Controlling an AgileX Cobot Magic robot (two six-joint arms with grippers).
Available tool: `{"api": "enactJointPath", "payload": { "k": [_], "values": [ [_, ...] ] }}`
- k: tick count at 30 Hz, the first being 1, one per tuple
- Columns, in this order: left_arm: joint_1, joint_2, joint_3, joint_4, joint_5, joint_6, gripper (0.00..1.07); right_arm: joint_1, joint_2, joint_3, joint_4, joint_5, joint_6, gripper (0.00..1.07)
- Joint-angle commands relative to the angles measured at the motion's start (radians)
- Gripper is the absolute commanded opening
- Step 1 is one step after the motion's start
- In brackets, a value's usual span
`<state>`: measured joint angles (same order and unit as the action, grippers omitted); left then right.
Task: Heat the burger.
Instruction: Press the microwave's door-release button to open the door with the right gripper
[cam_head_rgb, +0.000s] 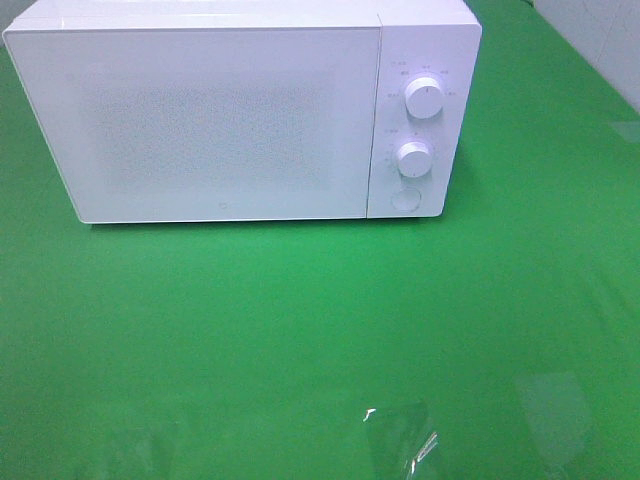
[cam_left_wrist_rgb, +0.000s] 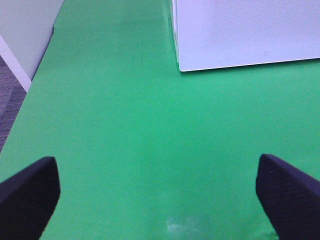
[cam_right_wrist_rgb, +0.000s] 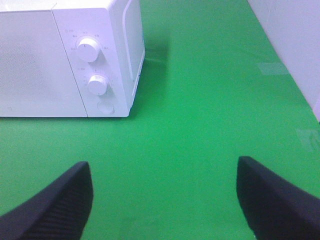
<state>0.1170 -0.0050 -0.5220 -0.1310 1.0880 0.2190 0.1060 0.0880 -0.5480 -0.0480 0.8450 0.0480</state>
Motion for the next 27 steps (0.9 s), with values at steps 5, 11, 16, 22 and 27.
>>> {"api": "enactJointPath", "payload": {
  "k": [5,11,16,22,27],
  "values": [
    [0.003,-0.018,0.002,-0.008,-0.013,-0.001,1.00,0.001,0.177,-0.007,0.001,-0.223,-0.001,0.76],
    [0.003,-0.018,0.002,-0.008,-0.013,-0.001,1.00,0.001,0.298,-0.007,0.001,-0.356,-0.001,0.76],
    [0.003,-0.018,0.002,-0.008,-0.013,-0.001,1.00,0.001,0.458,-0.007,0.001,-0.515,-0.001,0.76],
    [0.003,-0.018,0.002,-0.008,-0.013,-0.001,1.00,0.001,0.619,-0.007,0.005,-0.654,0.003,0.76],
    [0.003,-0.018,0.002,-0.008,-0.013,-0.001,1.00,0.001,0.747,-0.007,0.005,-0.759,0.030,0.76]
  ]
}}
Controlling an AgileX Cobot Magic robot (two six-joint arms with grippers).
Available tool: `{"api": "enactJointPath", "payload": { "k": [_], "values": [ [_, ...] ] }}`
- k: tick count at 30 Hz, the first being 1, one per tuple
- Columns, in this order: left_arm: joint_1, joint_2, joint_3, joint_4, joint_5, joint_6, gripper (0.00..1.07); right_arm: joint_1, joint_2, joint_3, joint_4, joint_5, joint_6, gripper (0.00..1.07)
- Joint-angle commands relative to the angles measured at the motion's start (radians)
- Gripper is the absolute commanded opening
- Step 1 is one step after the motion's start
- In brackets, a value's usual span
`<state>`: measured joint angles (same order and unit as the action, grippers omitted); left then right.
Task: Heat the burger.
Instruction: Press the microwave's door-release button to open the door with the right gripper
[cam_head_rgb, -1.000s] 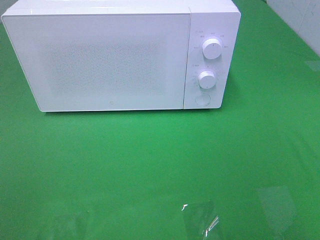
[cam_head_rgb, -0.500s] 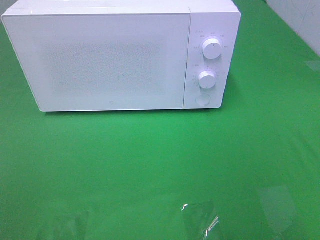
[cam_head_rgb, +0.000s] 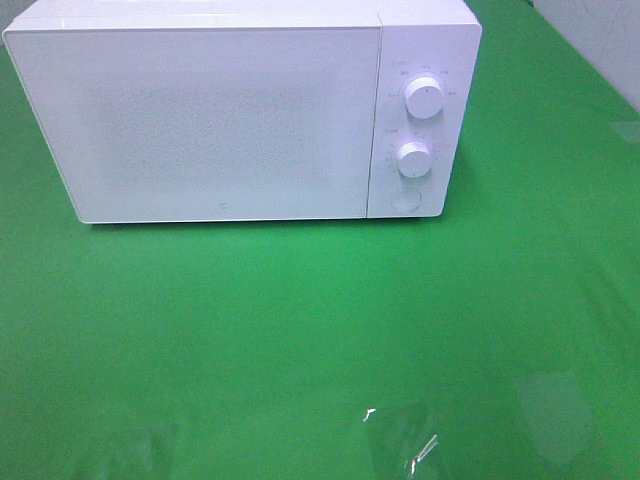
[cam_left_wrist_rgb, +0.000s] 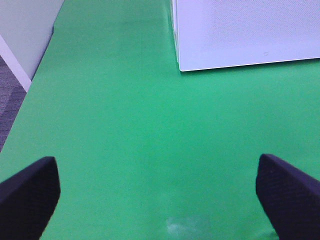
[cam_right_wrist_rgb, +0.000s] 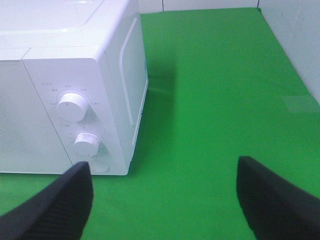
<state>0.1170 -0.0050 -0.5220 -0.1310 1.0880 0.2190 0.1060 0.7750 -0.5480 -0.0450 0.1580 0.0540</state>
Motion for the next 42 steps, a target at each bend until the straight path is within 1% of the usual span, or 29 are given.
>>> {"api": "enactJointPath", "payload": {
  "k": [1,2,5,6,7,8,9,10,12,13,14,15,20,21,22,24,27,28,31,33,34,35,36,37,38,39,40,41,42],
  "values": [
    [0.003,-0.018,0.002,-0.008,-0.013,-0.001,1.00,0.001,0.060,-0.007,0.002,-0.072,0.024,0.76],
    [0.003,-0.018,0.002,-0.008,-0.013,-0.001,1.00,0.001,0.113,-0.006,0.000,-0.107,0.037,0.76],
    [0.003,-0.018,0.002,-0.008,-0.013,-0.001,1.00,0.001,0.150,0.005,-0.002,-0.158,0.046,0.76],
    [0.003,-0.018,0.002,-0.008,-0.013,-0.001,1.00,0.001,0.191,0.027,-0.002,-0.246,0.048,0.76],
    [0.003,-0.018,0.002,-0.008,-0.013,-0.001,1.00,0.001,0.191,0.027,-0.002,-0.246,0.048,0.76],
    [0.003,-0.018,0.002,-0.008,-0.013,-0.001,1.00,0.001,0.220,0.060,-0.001,-0.344,0.051,0.76],
    [0.003,-0.018,0.002,-0.008,-0.013,-0.001,1.00,0.001,0.220,0.060,-0.001,-0.344,0.051,0.76],
    [0.003,-0.018,0.002,-0.008,-0.013,-0.001,1.00,0.001,0.250,0.098,0.008,-0.466,0.059,0.76],
    [0.003,-0.018,0.002,-0.008,-0.013,-0.001,1.00,0.001,0.263,0.112,0.011,-0.513,0.072,0.76],
    [0.003,-0.018,0.002,-0.008,-0.013,-0.001,1.00,0.001,0.286,0.143,0.030,-0.615,0.093,0.76],
    [0.003,-0.018,0.002,-0.008,-0.013,-0.001,1.00,0.001,0.286,0.143,0.030,-0.615,0.093,0.76],
    [0.003,-0.018,0.002,-0.008,-0.013,-0.001,1.00,0.001,0.311,0.172,0.032,-0.686,0.110,0.76],
    [0.003,-0.018,0.002,-0.008,-0.013,-0.001,1.00,0.003,0.359,0.208,0.032,-0.775,0.136,0.76],
    [0.003,-0.018,0.002,-0.008,-0.013,-0.001,1.00,0.026,0.385,0.222,0.045,-0.810,0.125,0.76],
    [0.003,-0.018,0.002,-0.008,-0.013,-0.001,1.00,0.026,0.385,0.222,0.045,-0.810,0.125,0.76],
    [0.003,-0.018,0.002,-0.008,-0.013,-0.001,1.00,0.113,0.453,0.232,0.115,-0.873,0.059,0.76],
    [0.003,-0.018,0.002,-0.008,-0.013,-0.001,1.00,0.133,0.474,0.232,0.139,-0.885,0.041,0.76],
    [0.003,-0.018,0.002,-0.008,-0.013,-0.001,1.00,0.208,0.534,0.232,0.228,-0.935,-0.036,0.76],
    [0.003,-0.018,0.002,-0.008,-0.013,-0.001,1.00,0.234,0.554,0.232,0.261,-0.958,-0.062,0.76],
    [0.003,-0.018,0.002,-0.008,-0.013,-0.001,1.00,0.338,0.626,0.232,0.375,-1.062,-0.145,0.76],
    [0.003,-0.018,0.002,-0.008,-0.013,-0.001,1.00,0.338,0.626,0.232,0.375,-1.062,-0.145,0.76],
    [0.003,-0.018,0.002,-0.008,-0.013,-0.001,1.00,0.392,0.664,0.232,0.433,-1.115,-0.193,0.76],
    [0.003,-0.018,0.002,-0.008,-0.013,-0.001,1.00,0.392,0.664,0.232,0.433,-1.115,-0.193,0.76],
    [0.003,-0.018,0.002,-0.008,-0.013,-0.001,1.00,0.444,0.697,0.232,0.494,-1.171,-0.236,0.76],
    [0.003,-0.018,0.002,-0.008,-0.013,-0.001,1.00,0.444,0.697,0.232,0.494,-1.171,-0.236,0.76],
    [0.003,-0.018,0.002,-0.008,-0.013,-0.001,1.00,0.501,0.731,0.232,0.558,-1.224,-0.278,0.76],
    [0.003,-0.018,0.002,-0.008,-0.013,-0.001,1.00,0.501,0.731,0.232,0.558,-1.224,-0.278,0.76],
    [0.003,-0.018,0.002,-0.008,-0.013,-0.001,1.00,0.555,0.760,0.232,0.613,-1.269,-0.316,0.76],
    [0.003,-0.018,0.002,-0.008,-0.013,-0.001,1.00,0.555,0.760,0.232,0.613,-1.269,-0.316,0.76]
  ]
}}
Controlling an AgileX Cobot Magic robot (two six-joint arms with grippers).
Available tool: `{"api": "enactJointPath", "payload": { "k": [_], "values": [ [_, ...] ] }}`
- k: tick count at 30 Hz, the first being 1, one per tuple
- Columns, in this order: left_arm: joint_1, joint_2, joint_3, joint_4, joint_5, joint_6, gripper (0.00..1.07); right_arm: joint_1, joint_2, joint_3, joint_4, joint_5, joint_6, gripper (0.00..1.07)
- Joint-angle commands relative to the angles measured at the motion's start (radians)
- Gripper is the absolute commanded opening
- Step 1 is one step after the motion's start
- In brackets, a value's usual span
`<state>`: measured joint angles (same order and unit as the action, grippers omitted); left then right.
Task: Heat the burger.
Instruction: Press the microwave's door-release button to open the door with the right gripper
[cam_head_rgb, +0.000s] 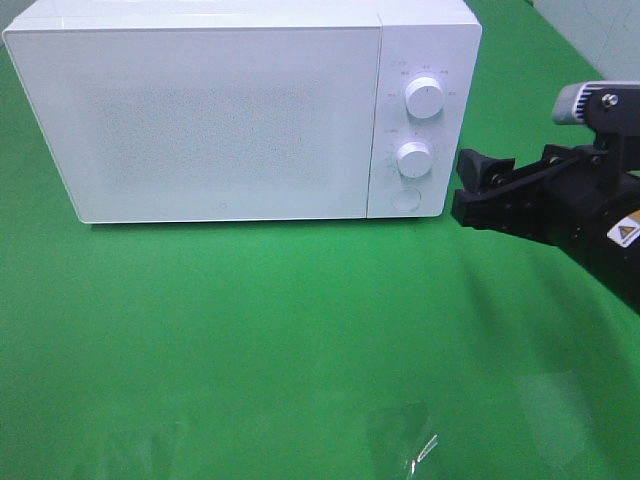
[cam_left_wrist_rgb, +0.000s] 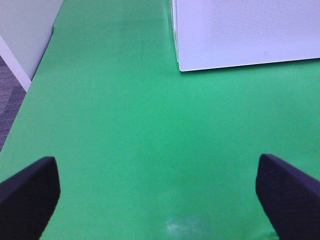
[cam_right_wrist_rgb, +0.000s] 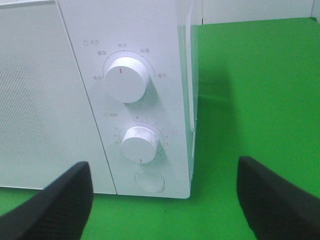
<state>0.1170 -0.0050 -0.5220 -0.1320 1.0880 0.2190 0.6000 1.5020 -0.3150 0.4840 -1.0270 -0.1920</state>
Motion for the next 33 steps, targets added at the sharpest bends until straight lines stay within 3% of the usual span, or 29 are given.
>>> {"api": "enactJointPath", "payload": {
  "k": [1,6,11,21,23,25,28,29,30,31,32,33],
  "values": [
    [0.003,-0.018,0.002,-0.007,-0.013,-0.001,1.00,0.081,0.050,-0.001,0.106,-0.105,-0.085,0.76],
    [0.003,-0.018,0.002,-0.007,-0.013,-0.001,1.00,0.195,0.113,-0.014,0.210,-0.186,-0.093,0.76],
    [0.003,-0.018,0.002,-0.007,-0.013,-0.001,1.00,0.220,0.132,-0.036,0.215,-0.184,-0.006,0.76],
    [0.003,-0.018,0.002,-0.007,-0.013,-0.001,1.00,0.220,0.133,-0.043,0.170,-0.161,0.666,0.73],
    [0.003,-0.018,0.002,-0.007,-0.013,-0.001,1.00,0.220,0.133,-0.043,0.137,-0.161,0.795,0.68],
    [0.003,-0.018,0.002,-0.007,-0.013,-0.001,1.00,0.220,0.133,-0.043,0.096,-0.161,1.057,0.51],
    [0.003,-0.018,0.002,-0.007,-0.013,-0.001,1.00,0.220,0.133,-0.043,0.093,-0.161,1.100,0.45],
    [0.003,-0.018,0.002,-0.007,-0.013,-0.001,1.00,0.220,0.133,-0.043,0.093,-0.161,1.189,0.33],
    [0.003,-0.018,0.002,-0.007,-0.013,-0.001,1.00,0.220,0.133,-0.043,0.093,-0.161,1.189,0.33],
    [0.003,-0.018,0.002,-0.007,-0.013,-0.001,1.00,0.220,0.133,-0.043,0.095,-0.159,1.244,0.19],
    [0.003,-0.018,0.002,-0.007,-0.013,-0.001,1.00,0.220,0.133,-0.043,0.095,-0.159,1.244,0.19],
    [0.003,-0.018,0.002,-0.007,-0.013,-0.001,1.00,0.220,0.133,-0.043,0.097,-0.144,1.286,0.07]
  ]
}}
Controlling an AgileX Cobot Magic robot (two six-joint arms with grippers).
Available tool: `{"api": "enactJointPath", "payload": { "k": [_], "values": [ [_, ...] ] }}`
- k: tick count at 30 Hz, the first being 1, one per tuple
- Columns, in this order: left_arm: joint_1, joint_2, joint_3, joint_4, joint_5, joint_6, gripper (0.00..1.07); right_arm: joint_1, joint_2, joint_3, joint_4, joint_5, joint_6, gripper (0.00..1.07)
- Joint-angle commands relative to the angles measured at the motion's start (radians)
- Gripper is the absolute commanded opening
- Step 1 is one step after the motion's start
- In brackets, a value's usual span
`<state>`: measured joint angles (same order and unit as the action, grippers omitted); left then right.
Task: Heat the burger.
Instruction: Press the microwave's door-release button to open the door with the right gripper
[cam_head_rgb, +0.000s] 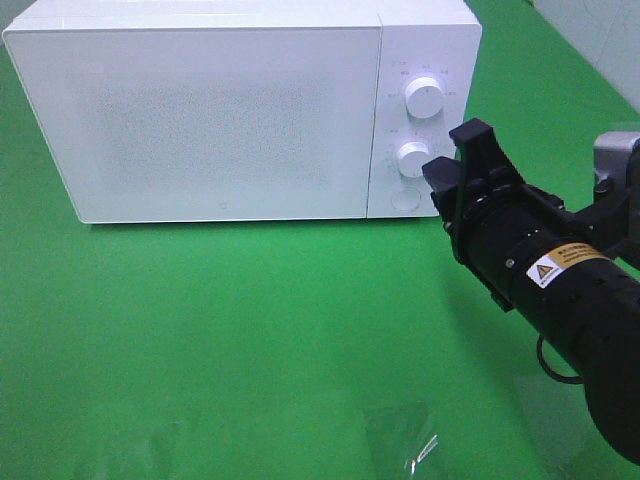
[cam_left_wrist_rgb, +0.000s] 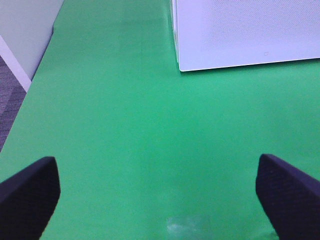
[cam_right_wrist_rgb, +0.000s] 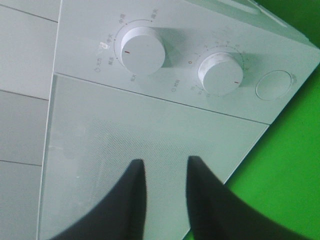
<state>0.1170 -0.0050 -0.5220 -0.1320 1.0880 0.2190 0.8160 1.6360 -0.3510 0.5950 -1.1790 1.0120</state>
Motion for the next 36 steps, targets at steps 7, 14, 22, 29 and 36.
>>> {"api": "enactJointPath", "payload": {
  "k": [7,14,22,29,36],
  "values": [
    [0.003,-0.018,0.002,-0.007,-0.013,-0.001,1.00,0.004,0.002,-0.008,0.018,0.148,0.215,0.00],
    [0.003,-0.018,0.002,-0.007,-0.013,-0.001,1.00,0.000,0.048,-0.009,0.019,0.145,0.302,0.00],
    [0.003,-0.018,0.002,-0.007,-0.013,-0.001,1.00,-0.015,0.125,-0.064,0.025,0.147,0.355,0.00],
    [0.003,-0.018,0.002,-0.007,-0.013,-0.001,1.00,-0.015,0.204,-0.123,0.083,0.147,0.380,0.00],
    [0.003,-0.018,0.002,-0.007,-0.013,-0.001,1.00,-0.081,0.277,-0.223,0.113,0.211,0.373,0.00]
  ]
}}
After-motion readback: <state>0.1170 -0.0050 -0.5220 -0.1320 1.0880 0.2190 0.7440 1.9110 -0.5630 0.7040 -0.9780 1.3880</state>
